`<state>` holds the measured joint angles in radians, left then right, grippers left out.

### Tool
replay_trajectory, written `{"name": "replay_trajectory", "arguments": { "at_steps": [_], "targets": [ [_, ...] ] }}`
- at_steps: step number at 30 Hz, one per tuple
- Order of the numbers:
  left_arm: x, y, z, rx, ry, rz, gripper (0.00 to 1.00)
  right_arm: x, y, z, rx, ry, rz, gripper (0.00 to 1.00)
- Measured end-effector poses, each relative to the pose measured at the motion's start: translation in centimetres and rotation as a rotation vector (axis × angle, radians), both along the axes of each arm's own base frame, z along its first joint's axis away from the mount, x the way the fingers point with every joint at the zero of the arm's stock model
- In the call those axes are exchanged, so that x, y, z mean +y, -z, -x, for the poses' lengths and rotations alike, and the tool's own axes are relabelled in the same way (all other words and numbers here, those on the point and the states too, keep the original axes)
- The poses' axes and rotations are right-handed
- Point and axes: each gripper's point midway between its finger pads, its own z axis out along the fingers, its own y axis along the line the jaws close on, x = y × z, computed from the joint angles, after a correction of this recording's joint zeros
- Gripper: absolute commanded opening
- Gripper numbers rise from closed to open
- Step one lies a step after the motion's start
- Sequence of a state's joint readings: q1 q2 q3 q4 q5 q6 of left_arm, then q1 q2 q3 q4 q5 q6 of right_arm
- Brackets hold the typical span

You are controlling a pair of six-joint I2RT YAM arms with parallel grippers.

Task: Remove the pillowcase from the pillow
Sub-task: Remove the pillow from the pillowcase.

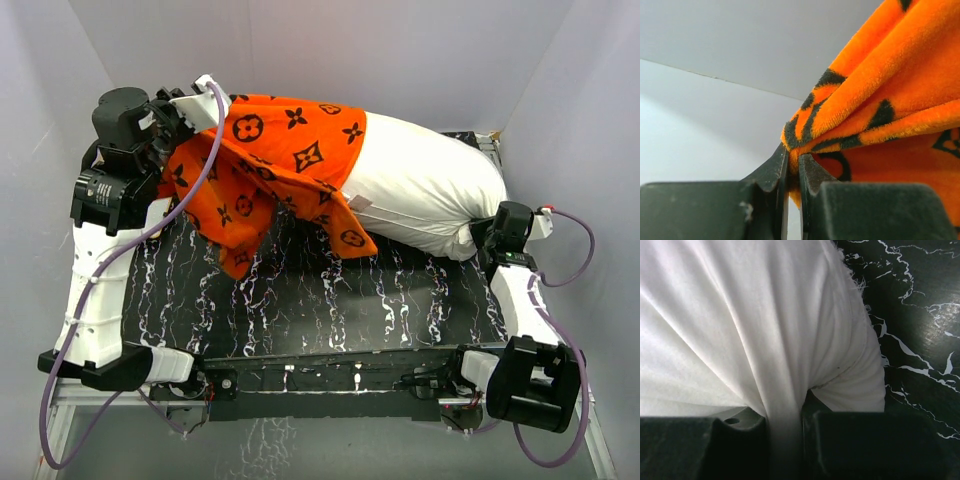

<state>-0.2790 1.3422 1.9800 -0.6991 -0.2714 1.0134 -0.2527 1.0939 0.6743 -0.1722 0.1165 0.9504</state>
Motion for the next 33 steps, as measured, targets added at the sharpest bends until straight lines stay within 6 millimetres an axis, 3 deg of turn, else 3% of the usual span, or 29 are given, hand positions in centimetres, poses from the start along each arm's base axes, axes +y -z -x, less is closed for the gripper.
{"name": "replay_trajectory", "arguments": {
  "at_steps": [8, 14, 22, 29, 33],
  "targets": [
    [0.6, -1.5, -0.1, -0.09, -0.029, -0.011, 0.0, -0.5, 2.1, -0.9, 0.028, 0.034, -0.065, 0.08],
    [2.6, -0.3, 2.8, -0.096, -0.084, -0.072, 0.0, -1.3, 4.5, -1.6, 0.072, 0.063, -0.091, 0.08],
    [4.2, -3.4, 2.9, -0.194, -0.171, -0.094, 0.0, -2.2, 5.7, -1.8, 0.093, 0.094, -0.073, 0.08],
    [4.6, -4.8, 3.0, -0.241, -0.193, -0.088, 0.0, -2.7, 6.4, -1.8, 0.101, 0.097, -0.059, 0.08],
    [5.1, -7.1, 3.0, -0.321, -0.218, -0.133, 0.0, -3.1, 6.6, -1.6, 0.11, 0.112, -0.045, 0.08]
  ]
}}
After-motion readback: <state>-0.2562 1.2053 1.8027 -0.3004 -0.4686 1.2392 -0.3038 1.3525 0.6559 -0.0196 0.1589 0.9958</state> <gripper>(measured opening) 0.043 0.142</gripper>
